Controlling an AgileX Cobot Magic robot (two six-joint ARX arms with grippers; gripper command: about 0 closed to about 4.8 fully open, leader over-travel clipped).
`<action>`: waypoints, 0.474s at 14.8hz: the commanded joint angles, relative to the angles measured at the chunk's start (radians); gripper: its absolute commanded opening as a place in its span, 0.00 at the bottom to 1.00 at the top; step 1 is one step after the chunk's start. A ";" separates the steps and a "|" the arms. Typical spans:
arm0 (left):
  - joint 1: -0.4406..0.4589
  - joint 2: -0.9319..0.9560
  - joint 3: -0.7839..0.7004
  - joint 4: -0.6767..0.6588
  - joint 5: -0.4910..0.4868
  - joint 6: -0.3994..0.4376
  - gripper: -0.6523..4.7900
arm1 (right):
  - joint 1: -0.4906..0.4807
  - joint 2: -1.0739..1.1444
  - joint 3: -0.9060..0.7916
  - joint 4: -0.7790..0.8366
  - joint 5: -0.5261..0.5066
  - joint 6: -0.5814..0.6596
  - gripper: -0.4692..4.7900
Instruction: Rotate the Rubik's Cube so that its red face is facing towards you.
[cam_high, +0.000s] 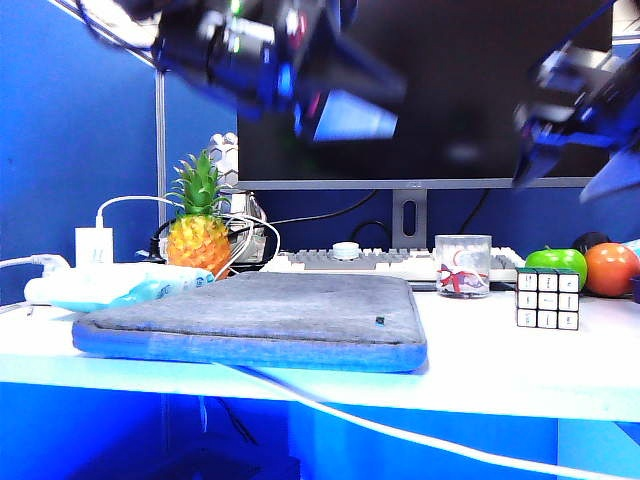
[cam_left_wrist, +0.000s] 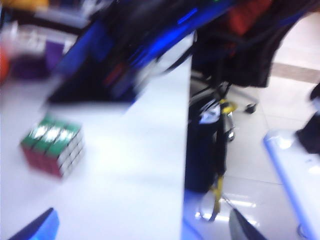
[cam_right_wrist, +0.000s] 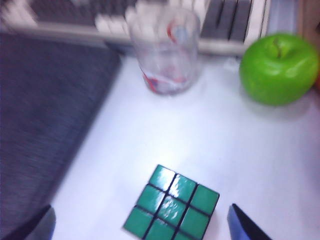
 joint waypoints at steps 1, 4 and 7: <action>0.000 0.029 0.077 -0.087 0.170 0.012 1.00 | -0.011 0.124 0.127 -0.083 0.023 -0.021 1.00; 0.001 0.061 0.085 -0.113 0.150 0.013 1.00 | -0.012 0.197 0.206 -0.145 0.022 -0.020 1.00; 0.001 0.075 0.085 -0.157 -0.093 0.147 0.95 | -0.011 0.228 0.225 -0.234 0.025 -0.021 1.00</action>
